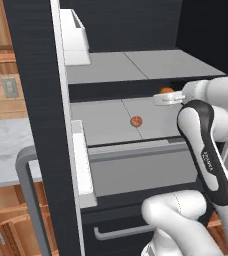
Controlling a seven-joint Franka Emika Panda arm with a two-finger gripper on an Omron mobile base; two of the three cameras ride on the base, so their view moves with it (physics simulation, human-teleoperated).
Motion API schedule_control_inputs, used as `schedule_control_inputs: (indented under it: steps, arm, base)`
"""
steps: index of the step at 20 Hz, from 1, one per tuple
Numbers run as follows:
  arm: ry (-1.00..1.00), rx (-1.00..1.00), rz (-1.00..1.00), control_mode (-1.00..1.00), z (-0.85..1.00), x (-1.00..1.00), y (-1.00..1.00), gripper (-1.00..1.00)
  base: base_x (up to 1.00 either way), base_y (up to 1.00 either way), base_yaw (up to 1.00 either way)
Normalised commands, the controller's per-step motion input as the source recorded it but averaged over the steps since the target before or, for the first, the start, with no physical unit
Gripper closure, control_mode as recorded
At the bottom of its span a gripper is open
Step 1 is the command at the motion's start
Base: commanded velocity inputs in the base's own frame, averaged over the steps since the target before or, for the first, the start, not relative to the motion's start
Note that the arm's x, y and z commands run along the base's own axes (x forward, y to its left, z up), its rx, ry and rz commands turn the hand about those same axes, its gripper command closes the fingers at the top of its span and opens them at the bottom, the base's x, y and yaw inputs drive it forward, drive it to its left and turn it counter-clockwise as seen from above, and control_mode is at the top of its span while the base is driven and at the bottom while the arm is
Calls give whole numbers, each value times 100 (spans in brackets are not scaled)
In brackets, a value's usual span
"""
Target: Retrieve the tangerine and peach from the fridge and place them into the bowl on the dining table.
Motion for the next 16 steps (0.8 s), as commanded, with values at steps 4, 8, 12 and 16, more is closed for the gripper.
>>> schedule_control_inputs:
  steps: [4,8,12,16]
  arm:
    - [-14,0,4,-100,7,-58,0,100]
    - [0,0,0,100,0,0,0,100]
    - [0,0,0,100,0,0,0,100]
    - [0,0,0,100,0,0,0,100]
  base:
    - [0,0,0]
    - [-41,0,1]
    - [-32,0,0]
    - [-33,0,0]
